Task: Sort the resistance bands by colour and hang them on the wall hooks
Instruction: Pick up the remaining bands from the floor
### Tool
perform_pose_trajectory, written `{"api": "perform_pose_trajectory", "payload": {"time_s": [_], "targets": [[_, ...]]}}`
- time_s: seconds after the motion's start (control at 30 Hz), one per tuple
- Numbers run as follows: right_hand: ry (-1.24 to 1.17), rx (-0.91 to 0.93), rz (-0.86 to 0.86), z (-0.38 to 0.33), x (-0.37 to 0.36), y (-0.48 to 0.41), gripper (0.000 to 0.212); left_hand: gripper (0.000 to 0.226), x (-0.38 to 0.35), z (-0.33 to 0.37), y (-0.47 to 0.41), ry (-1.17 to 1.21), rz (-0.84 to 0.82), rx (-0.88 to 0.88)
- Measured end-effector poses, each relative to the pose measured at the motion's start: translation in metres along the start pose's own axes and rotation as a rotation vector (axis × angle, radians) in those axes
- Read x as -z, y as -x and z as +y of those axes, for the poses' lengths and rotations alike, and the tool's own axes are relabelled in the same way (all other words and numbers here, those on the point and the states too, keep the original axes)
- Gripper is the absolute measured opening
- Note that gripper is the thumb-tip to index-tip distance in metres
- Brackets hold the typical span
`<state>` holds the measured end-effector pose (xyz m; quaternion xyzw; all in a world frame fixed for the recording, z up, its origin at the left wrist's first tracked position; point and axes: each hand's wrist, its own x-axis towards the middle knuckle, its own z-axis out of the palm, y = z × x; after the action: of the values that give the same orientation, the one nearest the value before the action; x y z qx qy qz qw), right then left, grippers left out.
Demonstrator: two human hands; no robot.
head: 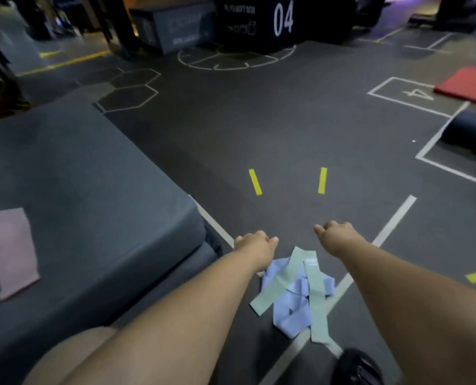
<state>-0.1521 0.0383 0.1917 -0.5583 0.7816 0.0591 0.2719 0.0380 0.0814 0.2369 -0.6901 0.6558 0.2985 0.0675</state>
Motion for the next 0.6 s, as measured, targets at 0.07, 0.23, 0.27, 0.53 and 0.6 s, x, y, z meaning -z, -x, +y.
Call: {"api": "perform_pose_trajectory", "payload": {"time_s": [0.07, 0.23, 0.27, 0.53, 0.6], "targets": [[0.029, 0.003, -0.050, 0.015, -0.014, -0.012, 0.050, 0.038, -0.012, -0.001, -0.016, 0.005, -0.033, 0.035], [-0.060, -0.117, -0.170, 0.040, -0.057, -0.046, 0.049, 0.049, -0.055, -0.010, -0.077, 0.035, -0.126, 0.130], [-0.104, -0.135, -0.186, 0.044, -0.068, -0.055, 0.051, 0.049, -0.066, -0.013, -0.089, 0.045, -0.145, 0.154], [-0.207, -0.248, -0.252, 0.067, -0.135, -0.112, 0.052, 0.045, -0.123, -0.031, -0.165, 0.074, -0.200, 0.220], [-0.230, -0.276, -0.266, 0.072, -0.146, -0.123, 0.053, 0.046, -0.137, -0.035, -0.178, 0.074, -0.232, 0.231]]}}
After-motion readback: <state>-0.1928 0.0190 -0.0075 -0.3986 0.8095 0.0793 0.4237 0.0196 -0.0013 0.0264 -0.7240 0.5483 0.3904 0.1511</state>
